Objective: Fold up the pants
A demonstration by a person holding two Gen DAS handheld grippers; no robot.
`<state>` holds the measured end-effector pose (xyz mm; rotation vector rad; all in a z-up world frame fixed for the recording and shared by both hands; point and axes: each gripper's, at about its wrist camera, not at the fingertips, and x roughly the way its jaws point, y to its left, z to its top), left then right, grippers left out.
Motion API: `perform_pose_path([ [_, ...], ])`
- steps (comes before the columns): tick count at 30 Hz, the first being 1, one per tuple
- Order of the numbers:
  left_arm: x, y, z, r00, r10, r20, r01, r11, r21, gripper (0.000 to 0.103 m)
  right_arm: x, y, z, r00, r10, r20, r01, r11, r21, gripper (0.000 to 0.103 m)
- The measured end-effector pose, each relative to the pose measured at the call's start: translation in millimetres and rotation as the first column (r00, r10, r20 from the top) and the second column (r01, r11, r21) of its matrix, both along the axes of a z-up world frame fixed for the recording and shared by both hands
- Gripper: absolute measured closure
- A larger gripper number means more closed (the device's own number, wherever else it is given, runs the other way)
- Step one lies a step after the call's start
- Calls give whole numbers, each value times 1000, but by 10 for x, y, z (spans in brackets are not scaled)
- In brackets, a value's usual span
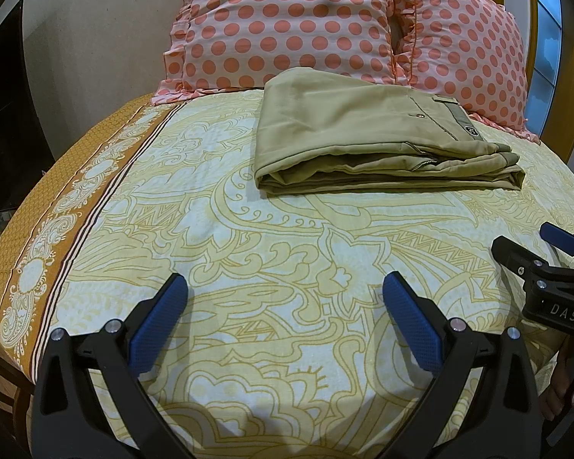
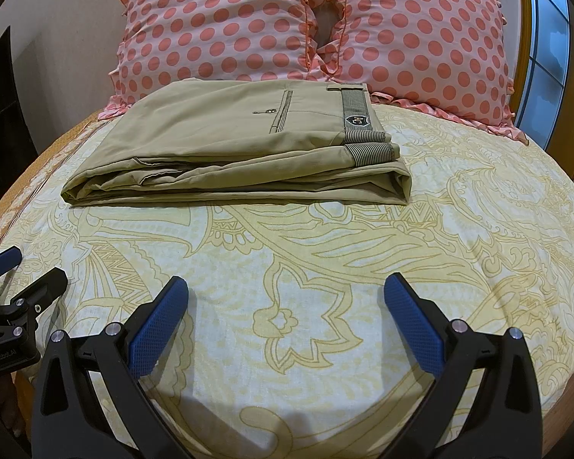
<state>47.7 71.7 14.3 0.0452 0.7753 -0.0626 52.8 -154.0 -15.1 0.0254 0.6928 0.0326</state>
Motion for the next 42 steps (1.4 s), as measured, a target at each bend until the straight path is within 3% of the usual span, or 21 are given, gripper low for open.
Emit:
perform_pose_path([
  [42,32,14,2,1000,-3,-11,3,1000,-1,2,2,-6,1,1000,2,0,-2,1000,0,1],
])
